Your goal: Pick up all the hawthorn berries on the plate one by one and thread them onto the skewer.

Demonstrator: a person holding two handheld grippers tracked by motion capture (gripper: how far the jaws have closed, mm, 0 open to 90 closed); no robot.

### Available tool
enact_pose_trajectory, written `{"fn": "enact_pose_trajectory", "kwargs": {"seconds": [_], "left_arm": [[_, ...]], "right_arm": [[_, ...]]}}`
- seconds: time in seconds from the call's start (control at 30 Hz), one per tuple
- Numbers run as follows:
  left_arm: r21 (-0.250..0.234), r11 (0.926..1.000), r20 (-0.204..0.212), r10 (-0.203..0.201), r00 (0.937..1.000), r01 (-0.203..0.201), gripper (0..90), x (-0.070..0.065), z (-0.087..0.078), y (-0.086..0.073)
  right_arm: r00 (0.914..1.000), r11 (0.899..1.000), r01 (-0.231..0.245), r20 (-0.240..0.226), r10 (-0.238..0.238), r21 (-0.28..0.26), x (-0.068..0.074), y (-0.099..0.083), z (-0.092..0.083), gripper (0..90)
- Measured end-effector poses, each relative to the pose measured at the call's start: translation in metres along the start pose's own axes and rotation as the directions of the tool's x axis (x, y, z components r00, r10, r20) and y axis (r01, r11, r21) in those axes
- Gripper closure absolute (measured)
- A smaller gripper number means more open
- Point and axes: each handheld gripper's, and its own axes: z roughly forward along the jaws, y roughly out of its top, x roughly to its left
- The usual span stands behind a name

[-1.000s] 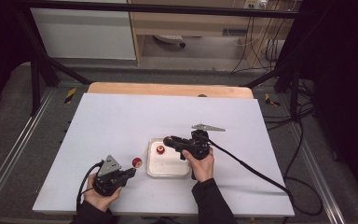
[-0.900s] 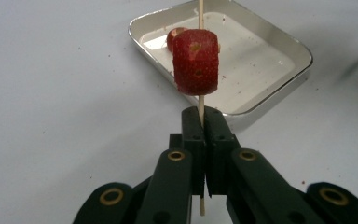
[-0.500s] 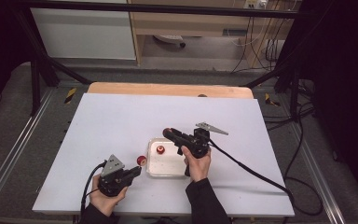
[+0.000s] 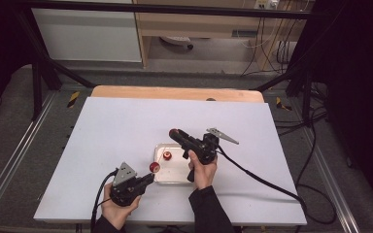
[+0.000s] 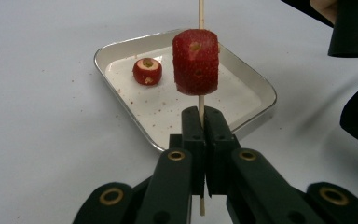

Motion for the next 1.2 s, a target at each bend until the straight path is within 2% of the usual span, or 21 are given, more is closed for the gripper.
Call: {"fn": "enact_pose_trajectory", "kwargs": {"seconds": [0.47, 0.63, 1.2], "left_arm": [[-0.030, 0.9993, -0.007, -0.022, 0.9997, 0.022, 88.2, -0.012, 0.009, 0.012], [-0.036, 0.9988, 0.009, -0.035, 0.9994, 0.035, 88.2, -0.013, 0.010, 0.016], [-0.043, 0.9980, 0.005, -0.047, 0.9989, 0.047, 88.2, -0.012, 0.012, 0.019]], "right_arm": [[0.9994, 0.997, -0.019, -0.030, 0.017, -0.072, 0.003, 0.002, -0.003, 62.4], [0.9993, 0.997, -0.019, -0.033, 0.017, -0.078, 0.004, 0.002, -0.003, 62.4], [0.9987, 0.996, -0.026, -0.046, 0.022, -0.082, 0.004, -0.003, -0.003, 62.4]]}}
